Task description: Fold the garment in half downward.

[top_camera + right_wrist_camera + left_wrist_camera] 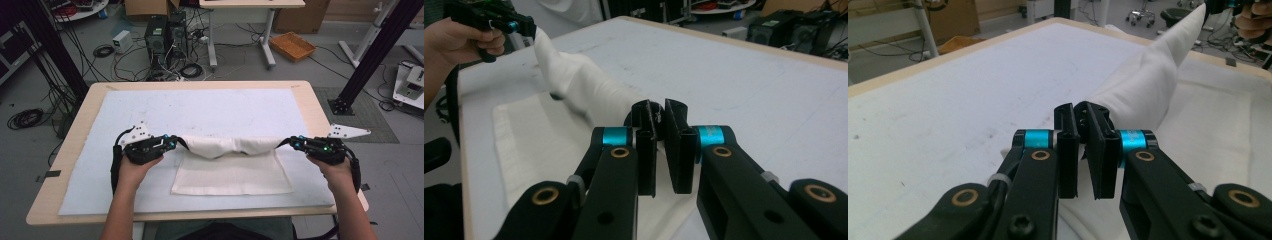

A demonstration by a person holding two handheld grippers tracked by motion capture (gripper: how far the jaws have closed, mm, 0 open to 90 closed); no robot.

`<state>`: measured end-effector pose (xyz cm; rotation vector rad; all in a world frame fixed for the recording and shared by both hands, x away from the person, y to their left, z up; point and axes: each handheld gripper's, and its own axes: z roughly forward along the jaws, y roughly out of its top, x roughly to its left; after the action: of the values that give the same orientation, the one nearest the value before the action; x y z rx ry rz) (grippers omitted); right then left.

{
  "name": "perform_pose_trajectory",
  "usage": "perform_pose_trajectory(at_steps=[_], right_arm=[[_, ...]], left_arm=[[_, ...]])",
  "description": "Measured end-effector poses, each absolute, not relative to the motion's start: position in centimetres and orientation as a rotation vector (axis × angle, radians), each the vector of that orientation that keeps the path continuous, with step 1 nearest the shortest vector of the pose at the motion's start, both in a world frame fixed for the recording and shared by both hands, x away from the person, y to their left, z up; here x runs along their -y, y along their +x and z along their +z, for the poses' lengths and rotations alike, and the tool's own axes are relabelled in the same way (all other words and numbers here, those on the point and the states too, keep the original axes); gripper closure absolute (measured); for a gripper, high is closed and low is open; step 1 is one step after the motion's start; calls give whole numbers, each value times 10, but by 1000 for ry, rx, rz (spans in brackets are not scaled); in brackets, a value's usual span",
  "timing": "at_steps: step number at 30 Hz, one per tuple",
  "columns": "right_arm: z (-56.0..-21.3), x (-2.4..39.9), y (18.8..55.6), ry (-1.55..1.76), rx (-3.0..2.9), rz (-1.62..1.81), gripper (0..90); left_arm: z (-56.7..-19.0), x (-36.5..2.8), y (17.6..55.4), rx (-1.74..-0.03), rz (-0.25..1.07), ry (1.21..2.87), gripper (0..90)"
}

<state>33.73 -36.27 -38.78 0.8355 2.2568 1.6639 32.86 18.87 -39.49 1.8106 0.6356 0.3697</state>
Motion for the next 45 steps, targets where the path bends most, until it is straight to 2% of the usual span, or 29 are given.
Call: perform_pose_trajectory(at_steps=[12, 15, 16, 17, 18, 19, 22, 33, 34, 38, 40, 42, 43, 45], right_arm=[[-417, 369, 301, 842, -2304, 1622, 845], [-422, 371, 298, 882, -2325, 1622, 836], [-427, 372, 296, 893, -2325, 1625, 824], [-431, 374, 294, 918, -2339, 1643, 702], [-431, 374, 294, 918, -2339, 1643, 702], [-433, 376, 293, 946, -2340, 1658, 624], [-439, 377, 289, 987, -2363, 1635, 558], [-445, 362, 286, 956, -2417, 1440, 580], [-447, 359, 286, 938, -2440, 1399, 617], [-451, 354, 285, 883, -2479, 1328, 671], [-451, 354, 285, 883, -2479, 1328, 671], [-451, 352, 285, 856, -2466, 1321, 716], [-450, 351, 284, 851, -2469, 1320, 732], [-450, 352, 284, 847, -2463, 1319, 740]], left_arm=[[-428, -193, 299, -643, 271, 1826, 828], [-432, -193, 294, -649, 202, 1804, 778], [-434, -193, 291, -656, 190, 1797, 724], [-434, -193, 290, -663, 184, 1799, 609], [-435, -193, 289, -679, 168, 1806, 609], [-435, -193, 288, -690, 171, 1819, 582], [-437, -190, 286, -722, 193, 1827, 502], [-449, -166, 287, -750, 262, 2004, 496], [-449, -165, 286, -739, 260, 2014, 530], [-450, -164, 286, -761, 270, 2028, 641], [-450, -163, 286, -768, 271, 2047, 656], [-450, -159, 285, -752, 268, 2086, 644], [-450, -159, 285, -749, 257, 2079, 573], [-450, -162, 283, -741, 233, 2072, 541]])
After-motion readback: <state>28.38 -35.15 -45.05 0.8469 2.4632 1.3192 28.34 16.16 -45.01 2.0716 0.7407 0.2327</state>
